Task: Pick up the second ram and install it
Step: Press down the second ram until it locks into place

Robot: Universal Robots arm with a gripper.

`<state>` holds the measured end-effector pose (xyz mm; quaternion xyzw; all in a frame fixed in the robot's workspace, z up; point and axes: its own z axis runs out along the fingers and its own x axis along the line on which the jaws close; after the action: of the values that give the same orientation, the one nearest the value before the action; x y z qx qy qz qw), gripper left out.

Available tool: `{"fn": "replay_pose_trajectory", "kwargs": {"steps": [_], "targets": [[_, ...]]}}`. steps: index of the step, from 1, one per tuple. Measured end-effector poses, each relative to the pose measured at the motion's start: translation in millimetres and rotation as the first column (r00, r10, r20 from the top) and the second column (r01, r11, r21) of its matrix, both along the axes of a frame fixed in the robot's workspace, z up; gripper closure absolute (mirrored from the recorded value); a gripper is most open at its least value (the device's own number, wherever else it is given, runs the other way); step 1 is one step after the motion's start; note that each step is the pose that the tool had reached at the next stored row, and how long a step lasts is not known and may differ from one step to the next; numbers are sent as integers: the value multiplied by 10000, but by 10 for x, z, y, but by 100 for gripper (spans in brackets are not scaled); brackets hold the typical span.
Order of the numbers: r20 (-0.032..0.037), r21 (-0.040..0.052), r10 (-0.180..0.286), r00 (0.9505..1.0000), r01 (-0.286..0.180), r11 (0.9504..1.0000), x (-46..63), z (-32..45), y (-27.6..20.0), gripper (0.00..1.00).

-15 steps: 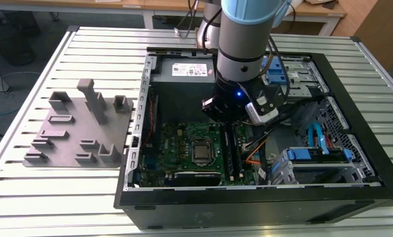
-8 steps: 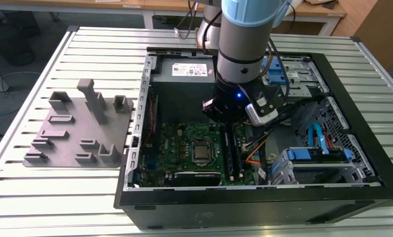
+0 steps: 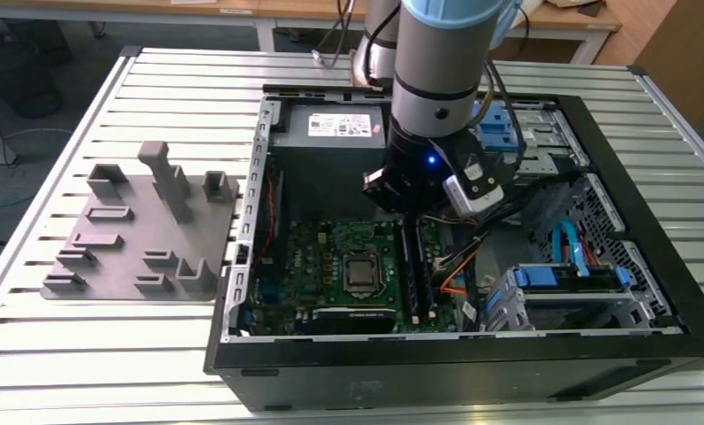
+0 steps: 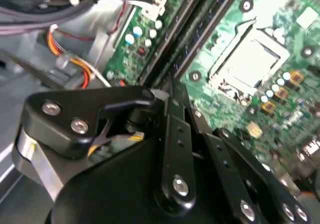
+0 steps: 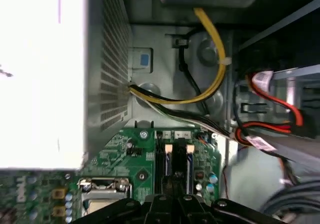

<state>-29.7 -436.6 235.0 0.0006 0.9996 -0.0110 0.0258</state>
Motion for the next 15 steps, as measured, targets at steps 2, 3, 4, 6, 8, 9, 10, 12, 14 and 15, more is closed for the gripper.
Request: {"fn": "replay_pose_trajectory", "kwargs": {"steps": [2,3,4,6,8,9,10,12,14,15], "targets": [[-2,-8,1,10000,-1,10000,0,30,0,89],[0,-14,1,10000,-1,10000,0,29,-2,89],[-2,-27,0,10000,0,10000,-1,30,-10,89],[-3,-35,0,10000,0,10000,0,29,-76,89],[-2,-34,0,10000,0,10000,-1,18,-167,89],[-3,-36,0,10000,0,10000,-1,11,-212,89],[-2,-33,0,10000,0,10000,-1,1,-257,89],[-2,-35,0,10000,0,10000,-2,-11,-349,89],[-2,-34,0,10000,0,10000,-4,-18,-435,89],[-3,-37,0,10000,0,10000,-5,-20,-474,89]]}}
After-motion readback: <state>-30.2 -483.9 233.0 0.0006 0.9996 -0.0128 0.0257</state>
